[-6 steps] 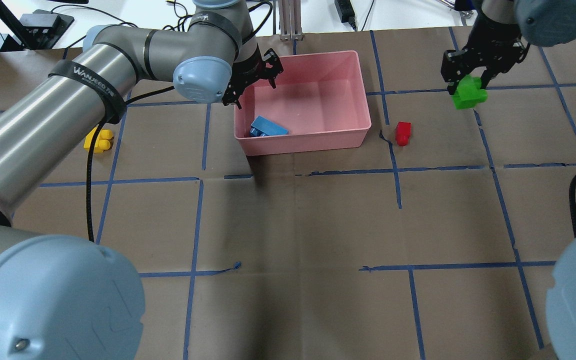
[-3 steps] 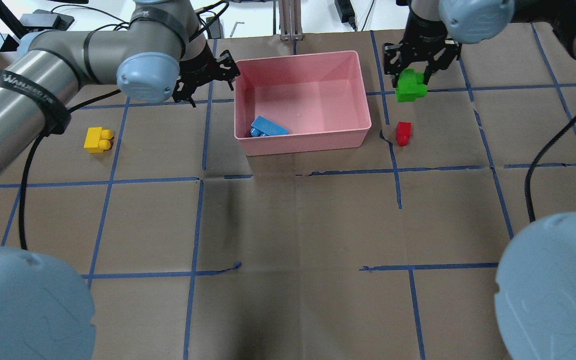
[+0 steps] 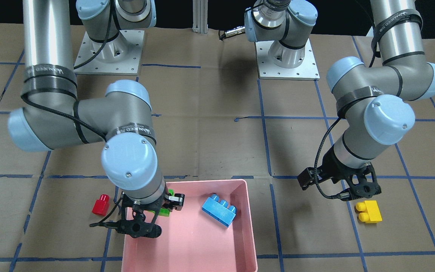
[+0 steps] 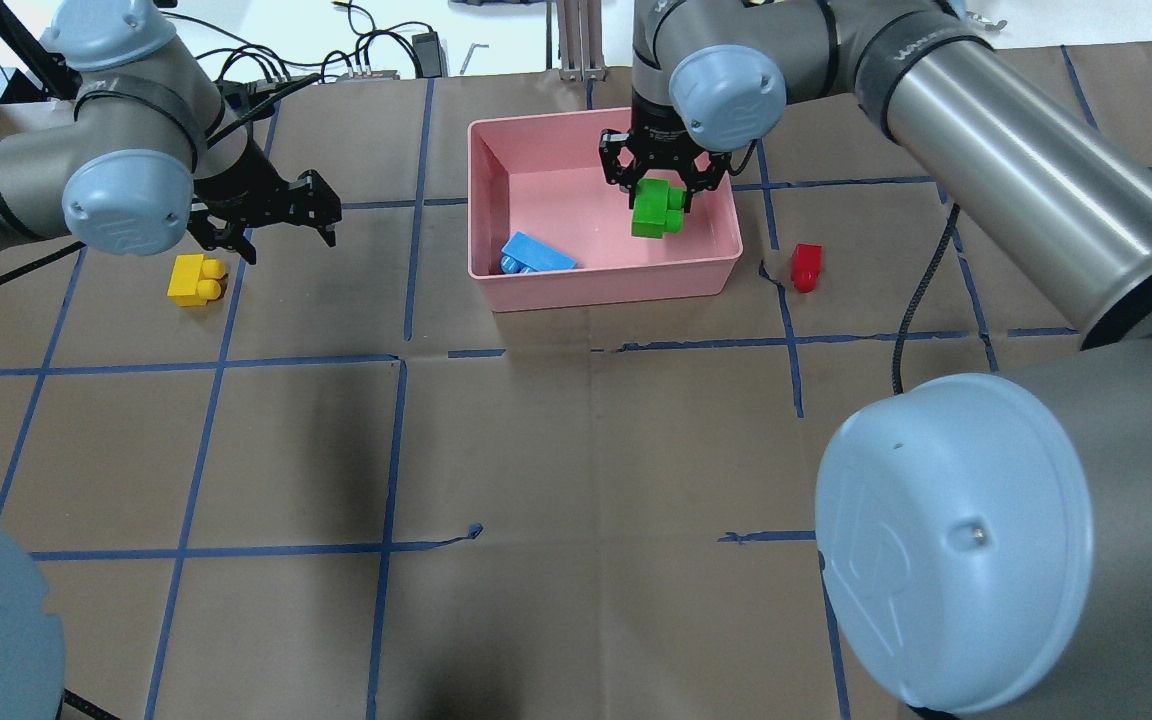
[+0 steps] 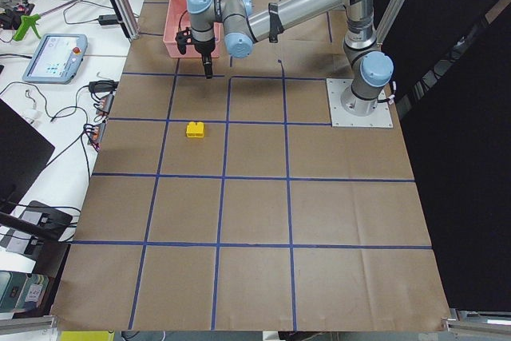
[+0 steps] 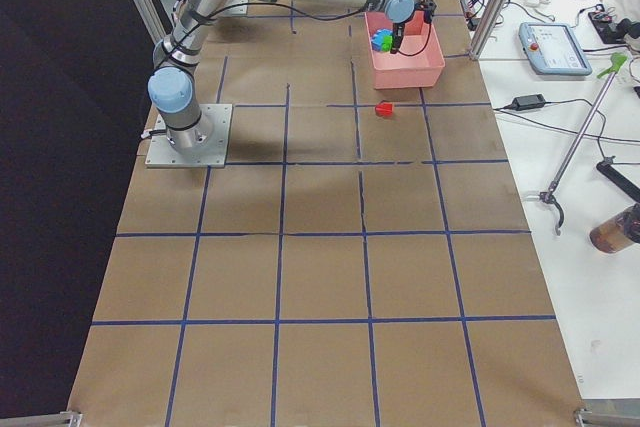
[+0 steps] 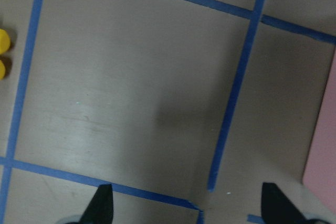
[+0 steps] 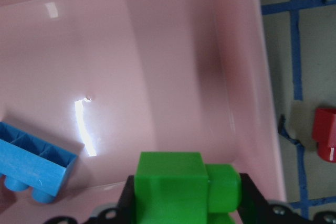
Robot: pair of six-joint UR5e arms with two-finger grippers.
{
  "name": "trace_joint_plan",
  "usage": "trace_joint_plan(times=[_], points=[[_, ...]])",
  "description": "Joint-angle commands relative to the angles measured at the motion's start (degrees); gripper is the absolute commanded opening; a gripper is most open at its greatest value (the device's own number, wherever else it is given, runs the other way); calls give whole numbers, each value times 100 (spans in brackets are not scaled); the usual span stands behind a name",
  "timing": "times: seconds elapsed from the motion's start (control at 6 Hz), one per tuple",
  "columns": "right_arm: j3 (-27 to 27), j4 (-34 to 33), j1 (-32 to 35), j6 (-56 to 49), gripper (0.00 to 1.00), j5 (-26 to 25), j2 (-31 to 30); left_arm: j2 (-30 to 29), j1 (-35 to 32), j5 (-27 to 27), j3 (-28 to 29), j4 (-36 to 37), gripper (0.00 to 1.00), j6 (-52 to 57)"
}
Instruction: Put all blocks into box
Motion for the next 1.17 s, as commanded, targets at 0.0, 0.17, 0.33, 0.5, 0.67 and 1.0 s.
trace_joint_plan(times=[0.0,0.17,0.33,0.5,0.67,1.0], points=[[-59,-492,74,51,99,3,150,-265,406,12,82,208,99,1119],[-260,-389,39,-115,100,-23,115,-554,670,20,170,304,99,1523],[-688,247,-13,-421,100,-76,53,-722,977,20,293,296,99,1736],[-1076,880,-179,-903,100,-241,-43,-898,1058,47,347,296,99,2329],[-1071,1217,-555,-1464,100,-287,-244,-1117,1111,160,417,435,99,2388],[-1036,1483,-1381,-2757,99,-287,-377,-1539,1164,441,810,901,98,2580]])
